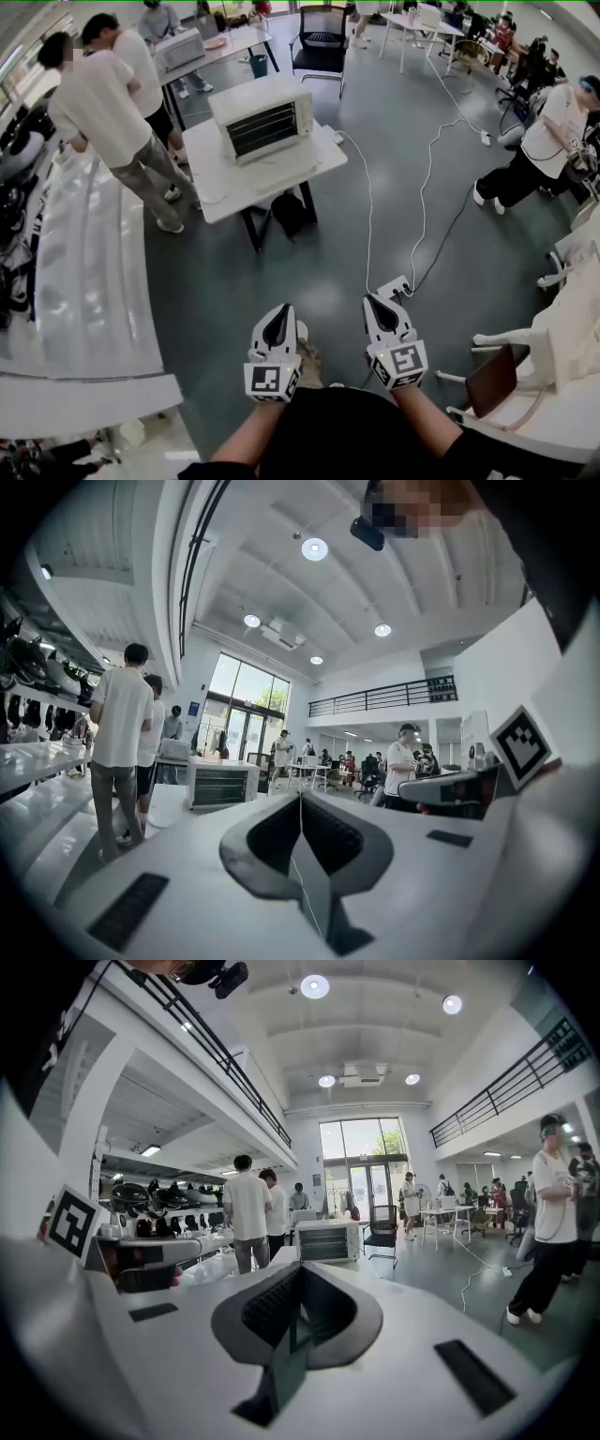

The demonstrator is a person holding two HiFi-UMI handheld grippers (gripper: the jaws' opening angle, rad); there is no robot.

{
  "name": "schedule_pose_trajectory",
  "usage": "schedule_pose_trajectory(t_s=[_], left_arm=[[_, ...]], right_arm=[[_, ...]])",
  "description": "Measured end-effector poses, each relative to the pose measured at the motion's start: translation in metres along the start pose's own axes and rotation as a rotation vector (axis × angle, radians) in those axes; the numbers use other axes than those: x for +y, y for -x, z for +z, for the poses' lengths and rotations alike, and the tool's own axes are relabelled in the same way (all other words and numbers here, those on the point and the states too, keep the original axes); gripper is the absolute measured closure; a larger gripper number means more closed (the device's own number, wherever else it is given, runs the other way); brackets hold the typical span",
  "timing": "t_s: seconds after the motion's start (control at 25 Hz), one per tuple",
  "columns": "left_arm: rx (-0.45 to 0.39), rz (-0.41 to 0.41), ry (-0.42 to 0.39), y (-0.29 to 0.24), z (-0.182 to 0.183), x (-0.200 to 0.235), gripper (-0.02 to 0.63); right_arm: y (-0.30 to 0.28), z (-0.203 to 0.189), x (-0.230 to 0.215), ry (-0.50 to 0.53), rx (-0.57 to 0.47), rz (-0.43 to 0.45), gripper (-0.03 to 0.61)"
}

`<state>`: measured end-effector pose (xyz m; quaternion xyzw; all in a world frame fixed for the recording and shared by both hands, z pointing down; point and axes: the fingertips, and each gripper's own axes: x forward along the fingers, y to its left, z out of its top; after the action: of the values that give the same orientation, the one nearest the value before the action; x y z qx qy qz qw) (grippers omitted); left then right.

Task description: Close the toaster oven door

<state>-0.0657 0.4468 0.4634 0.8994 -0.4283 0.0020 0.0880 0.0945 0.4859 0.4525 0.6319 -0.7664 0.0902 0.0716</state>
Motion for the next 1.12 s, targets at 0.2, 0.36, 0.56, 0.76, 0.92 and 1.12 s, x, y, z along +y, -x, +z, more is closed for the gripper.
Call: schedule_pose_trajectory(t_s=[0.2, 0.36, 0.56, 0.76, 0.92, 1.12], left_arm=[[0.017, -0.005, 0.015, -0.049, 0.008, 0.044, 0.594], [0.011, -0.020, 0.021, -0.082, 0.020, 0.074, 0.594], [0.011, -0.026, 0.031, -0.114, 0.027, 0.115, 0.594], [0.020, -0.022, 0.048, -0.138, 0.034, 0.157, 0.594], [0.025, -0.036, 0.058, -0.157, 0.036, 0.189, 0.594], [0.021, -0.061, 0.079, -0.172, 0.039, 0.214, 0.594]], right_arm=[[-0.066, 0.016, -0.005, 0.054, 0.026, 0.003, 0.557], [-0.108, 0.035, -0.004, 0.047, 0.008, 0.029, 0.557], [-0.159, 0.044, -0.002, 0.055, 0.030, 0.024, 0.557], [-0.207, 0.058, 0.001, 0.080, 0.032, 0.025, 0.557], [-0.242, 0.059, -0.003, 0.083, 0.045, -0.003, 0.557], [-0.274, 0.054, -0.004, 0.077, 0.078, -0.030, 0.557]])
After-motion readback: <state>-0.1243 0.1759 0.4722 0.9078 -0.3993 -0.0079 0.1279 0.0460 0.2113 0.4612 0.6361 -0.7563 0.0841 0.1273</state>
